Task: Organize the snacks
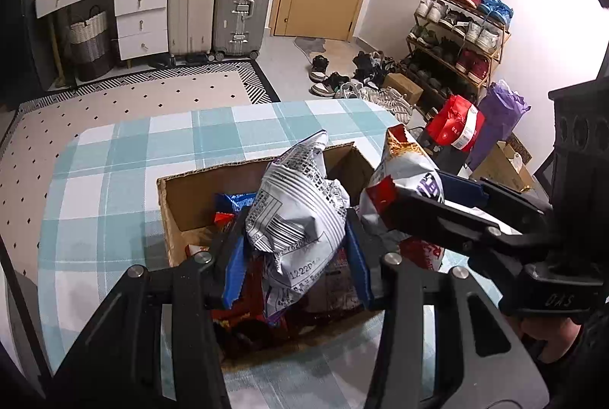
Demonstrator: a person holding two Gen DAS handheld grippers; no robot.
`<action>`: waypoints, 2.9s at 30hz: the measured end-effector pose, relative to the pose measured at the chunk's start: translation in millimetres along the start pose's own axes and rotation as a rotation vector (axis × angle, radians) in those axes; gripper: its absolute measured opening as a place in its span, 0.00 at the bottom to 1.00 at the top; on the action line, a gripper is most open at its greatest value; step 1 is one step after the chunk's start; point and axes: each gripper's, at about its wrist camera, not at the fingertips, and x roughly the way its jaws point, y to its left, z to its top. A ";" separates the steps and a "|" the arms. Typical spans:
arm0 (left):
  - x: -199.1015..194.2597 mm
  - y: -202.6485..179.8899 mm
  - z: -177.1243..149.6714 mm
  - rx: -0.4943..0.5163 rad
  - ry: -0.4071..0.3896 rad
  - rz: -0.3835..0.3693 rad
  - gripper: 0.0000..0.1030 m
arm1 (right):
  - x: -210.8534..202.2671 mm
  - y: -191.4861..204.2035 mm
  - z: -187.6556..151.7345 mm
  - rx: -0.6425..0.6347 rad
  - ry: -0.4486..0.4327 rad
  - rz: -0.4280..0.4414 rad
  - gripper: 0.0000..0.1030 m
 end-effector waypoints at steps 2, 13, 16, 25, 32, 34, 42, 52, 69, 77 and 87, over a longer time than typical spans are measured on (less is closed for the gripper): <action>7.7 2.8 3.5 -0.001 0.005 -0.008 0.42 | 5.1 -2.3 2.5 -0.002 0.006 -0.005 0.62; 6.3 12.4 5.6 -0.007 -0.022 0.036 0.77 | 7.8 -9.1 4.2 -0.022 -0.018 -0.029 0.79; -2.8 14.0 1.2 -0.007 -0.033 0.054 0.77 | 1.6 -10.7 3.9 -0.007 -0.030 -0.020 0.79; -37.6 3.8 -12.7 0.011 -0.074 0.110 0.78 | -36.7 1.3 1.0 -0.024 -0.112 -0.034 0.84; -74.0 -3.6 -28.0 0.005 -0.118 0.165 0.81 | -66.1 15.5 -9.2 -0.052 -0.144 -0.051 0.87; -84.2 -4.4 -33.9 -0.002 -0.130 0.177 0.83 | -74.2 18.1 -14.5 -0.053 -0.152 -0.056 0.88; -124.1 -10.9 -61.0 -0.030 -0.179 0.220 0.88 | -104.6 29.9 -40.4 -0.085 -0.181 -0.083 0.93; -167.4 -25.6 -103.6 -0.035 -0.273 0.261 0.99 | -133.3 46.8 -70.2 -0.163 -0.250 -0.108 0.97; -146.6 -18.5 -163.6 -0.018 -0.388 0.380 0.99 | -133.2 18.8 -117.7 -0.124 -0.281 -0.175 0.99; -127.5 -6.5 -188.3 -0.020 -0.415 0.400 0.99 | -128.0 -1.9 -140.2 -0.124 -0.312 -0.185 0.99; -101.8 12.2 -211.3 -0.066 -0.432 0.443 0.99 | -115.5 -10.0 -167.4 -0.212 -0.382 -0.279 0.99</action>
